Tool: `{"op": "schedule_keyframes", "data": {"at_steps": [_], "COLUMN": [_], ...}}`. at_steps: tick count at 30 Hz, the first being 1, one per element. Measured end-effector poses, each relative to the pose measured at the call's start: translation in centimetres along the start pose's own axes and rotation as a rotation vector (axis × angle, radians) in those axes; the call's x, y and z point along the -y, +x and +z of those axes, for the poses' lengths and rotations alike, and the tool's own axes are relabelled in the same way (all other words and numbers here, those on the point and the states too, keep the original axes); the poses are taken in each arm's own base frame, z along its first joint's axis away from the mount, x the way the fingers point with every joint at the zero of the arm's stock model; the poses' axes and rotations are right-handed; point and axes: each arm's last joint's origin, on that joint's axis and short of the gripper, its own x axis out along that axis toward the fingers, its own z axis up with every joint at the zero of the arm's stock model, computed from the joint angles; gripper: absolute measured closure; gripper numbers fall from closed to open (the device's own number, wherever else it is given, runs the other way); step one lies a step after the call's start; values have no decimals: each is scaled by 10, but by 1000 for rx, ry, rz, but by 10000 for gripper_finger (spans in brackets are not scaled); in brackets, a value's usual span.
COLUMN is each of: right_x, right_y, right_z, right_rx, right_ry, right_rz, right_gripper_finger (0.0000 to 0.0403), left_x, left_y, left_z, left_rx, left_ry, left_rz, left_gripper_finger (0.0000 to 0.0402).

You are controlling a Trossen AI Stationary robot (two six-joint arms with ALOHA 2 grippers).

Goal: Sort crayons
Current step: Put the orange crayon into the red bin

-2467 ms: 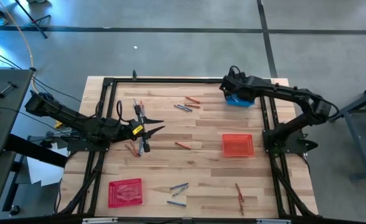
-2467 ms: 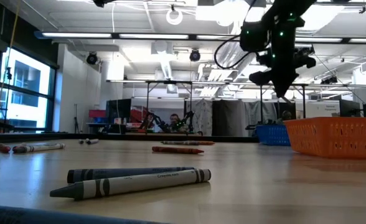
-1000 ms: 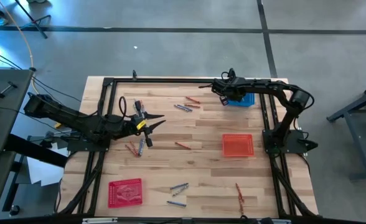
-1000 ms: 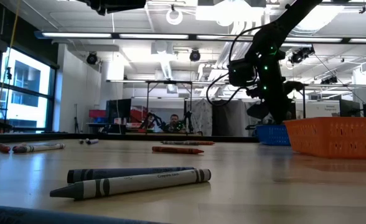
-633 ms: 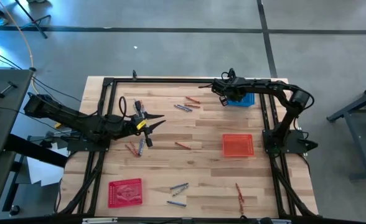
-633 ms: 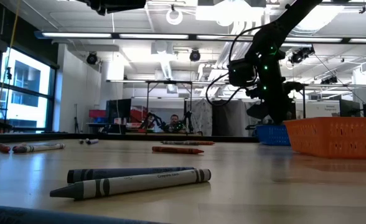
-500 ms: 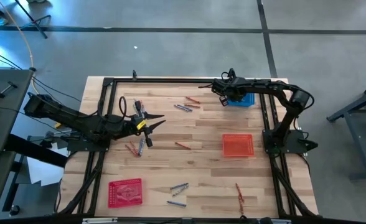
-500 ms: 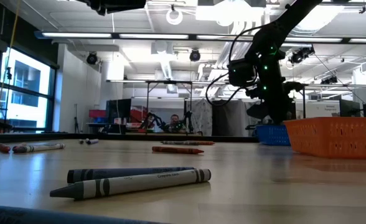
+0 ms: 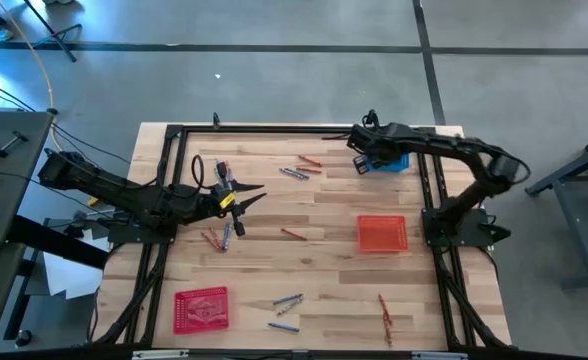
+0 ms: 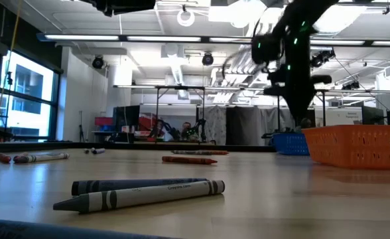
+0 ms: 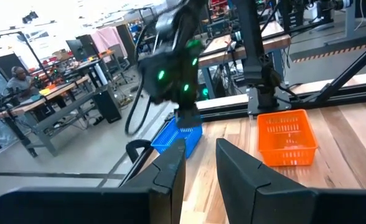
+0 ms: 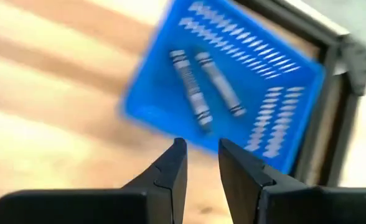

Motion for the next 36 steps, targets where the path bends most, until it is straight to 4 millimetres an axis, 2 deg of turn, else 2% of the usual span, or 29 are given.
{"op": "schedule_keyframes", "data": {"at_steps": [3, 7, 12, 16, 19, 22, 26, 36], "right_x": [-13, -43, -78, -90, -92, -93, -94, -110], "right_y": [-29, -61, -94, -119, -130, -128, -111, -81], "right_z": [-21, -66, -145, -212, -256, -291, -321, -343], "right_rx": [23, 4, -49, -120, -170, -223, -269, -401], "right_ry": [0, -47, -99, -68, -1, 73, 96, 37], "right_rz": [146, 297, 448, 593, 664, 638, 494, 293], "right_gripper_finger": [318, 318, 318, 318, 318, 318, 318, 318], "left_x": [0, 0, 0, 0, 0, 0, 0, 0], "left_y": [0, 0, 0, 0, 0, 0, 0, 0], "left_z": [0, 0, 0, 0, 0, 0, 0, 1], "left_rx": [0, -1, -2, -2, -1, -1, 1, 4], "left_ry": [8, 7, -3, -28, -29, -30, -31, -33], "left_rz": [0, 0, 0, 0, 0, 0, 0, 1], "left_gripper_finger": [326, 326, 326, 326, 326, 326, 326, 326]}}
